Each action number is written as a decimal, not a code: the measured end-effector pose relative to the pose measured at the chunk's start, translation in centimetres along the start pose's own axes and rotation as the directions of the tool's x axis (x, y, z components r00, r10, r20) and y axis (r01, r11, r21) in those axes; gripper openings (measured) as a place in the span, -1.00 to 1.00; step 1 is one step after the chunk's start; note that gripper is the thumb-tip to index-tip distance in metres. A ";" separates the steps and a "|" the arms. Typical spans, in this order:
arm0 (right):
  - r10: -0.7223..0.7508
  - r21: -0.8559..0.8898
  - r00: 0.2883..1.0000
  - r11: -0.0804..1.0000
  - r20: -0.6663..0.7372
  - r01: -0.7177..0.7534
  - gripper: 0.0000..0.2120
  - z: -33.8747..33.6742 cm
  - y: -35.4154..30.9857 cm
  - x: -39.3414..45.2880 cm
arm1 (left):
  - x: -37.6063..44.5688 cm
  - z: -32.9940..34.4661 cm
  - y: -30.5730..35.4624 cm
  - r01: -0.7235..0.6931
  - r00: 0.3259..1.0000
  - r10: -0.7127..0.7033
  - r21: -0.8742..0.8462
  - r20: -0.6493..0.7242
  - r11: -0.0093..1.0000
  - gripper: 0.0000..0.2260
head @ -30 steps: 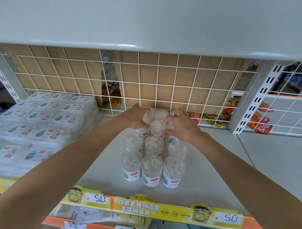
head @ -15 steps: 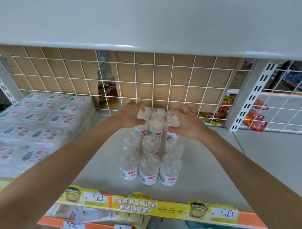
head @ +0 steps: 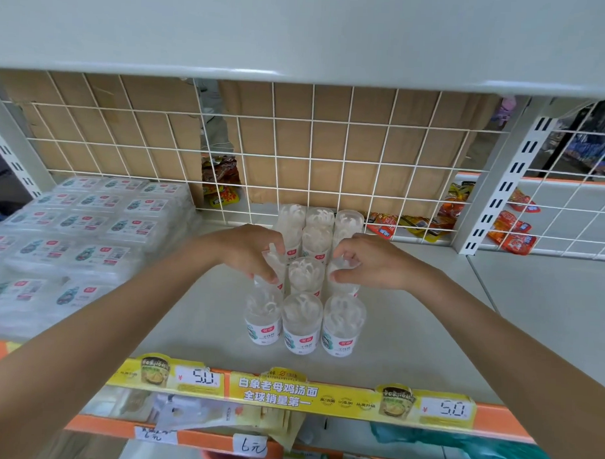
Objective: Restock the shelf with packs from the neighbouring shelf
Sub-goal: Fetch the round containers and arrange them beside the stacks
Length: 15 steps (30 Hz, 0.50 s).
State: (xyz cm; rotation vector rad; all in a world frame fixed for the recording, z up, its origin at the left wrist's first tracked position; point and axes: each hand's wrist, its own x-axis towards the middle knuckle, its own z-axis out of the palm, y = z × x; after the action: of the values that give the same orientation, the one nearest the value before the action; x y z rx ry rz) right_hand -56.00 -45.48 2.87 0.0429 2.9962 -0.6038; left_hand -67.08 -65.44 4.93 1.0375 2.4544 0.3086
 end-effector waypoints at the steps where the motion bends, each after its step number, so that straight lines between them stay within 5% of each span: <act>1: -0.014 -0.002 1.000 1.000 0.010 0.014 -0.59 0.2 -0.2 -0.1 | 0.0 0.1 0.0 0.000 1.000 0.000 0.009 -0.009 1.000 -0.52; 6: -0.055 -0.090 0.997 0.995 -0.047 0.051 -0.44 1.0 -1.2 -0.4 | 0.0 1.0 0.3 0.005 0.996 0.007 0.139 -0.084 0.990 -0.45; 15: -0.021 -0.157 0.988 0.988 -0.155 -0.004 -0.57 1.8 -1.0 0.1 | 1.3 2.3 0.8 -0.006 0.977 0.032 0.123 -0.210 0.992 -0.63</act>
State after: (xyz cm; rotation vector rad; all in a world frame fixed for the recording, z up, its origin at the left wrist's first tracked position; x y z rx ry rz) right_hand -55.95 -47.08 1.55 0.0698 3.1868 -0.3796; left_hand -66.21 -63.86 2.78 1.1314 2.6842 0.2914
